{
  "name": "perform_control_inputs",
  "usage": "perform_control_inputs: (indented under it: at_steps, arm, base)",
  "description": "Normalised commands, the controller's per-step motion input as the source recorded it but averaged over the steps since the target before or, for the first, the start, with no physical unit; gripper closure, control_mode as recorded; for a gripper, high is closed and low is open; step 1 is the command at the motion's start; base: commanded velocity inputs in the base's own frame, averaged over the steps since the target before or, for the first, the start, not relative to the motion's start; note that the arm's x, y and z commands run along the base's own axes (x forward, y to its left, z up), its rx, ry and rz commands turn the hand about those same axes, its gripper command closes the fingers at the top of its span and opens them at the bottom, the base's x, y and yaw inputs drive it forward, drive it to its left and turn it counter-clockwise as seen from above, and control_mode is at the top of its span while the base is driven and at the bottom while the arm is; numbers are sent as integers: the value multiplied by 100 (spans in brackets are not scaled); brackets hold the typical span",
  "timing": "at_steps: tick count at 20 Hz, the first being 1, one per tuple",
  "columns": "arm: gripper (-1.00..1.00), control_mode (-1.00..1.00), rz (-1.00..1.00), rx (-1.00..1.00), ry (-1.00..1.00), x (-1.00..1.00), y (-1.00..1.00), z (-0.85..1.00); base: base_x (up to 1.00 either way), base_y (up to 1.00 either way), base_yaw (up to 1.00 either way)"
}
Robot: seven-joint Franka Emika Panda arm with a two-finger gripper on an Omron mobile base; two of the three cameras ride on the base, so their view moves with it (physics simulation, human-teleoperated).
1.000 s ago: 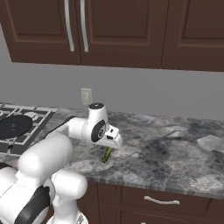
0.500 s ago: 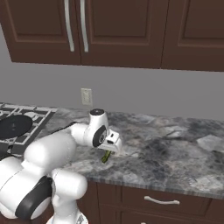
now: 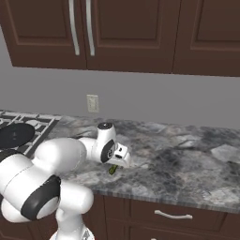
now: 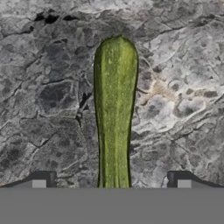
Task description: Place both pans onto different burners. Then place the squash and the shrimp on different pans.
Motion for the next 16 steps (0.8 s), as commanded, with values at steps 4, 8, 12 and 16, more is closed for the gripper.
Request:
perform_control_inputs:
  at_steps: [4, 8, 12, 16]
  arm:
    - [-100, -100, 0, 0, 0, 7, 0, -28]
    - [-100, -100, 0, 0, 0, 5, 0, -21]
    - [100, -100, 0, 0, 0, 6, 0, -14]
    - [100, -100, 0, 0, -2, 0, 0, 7]
  base:
    - [0, 0, 0]
    - [0, 0, 0]
    - [0, 0, 0]
    - [0, 0, 0]
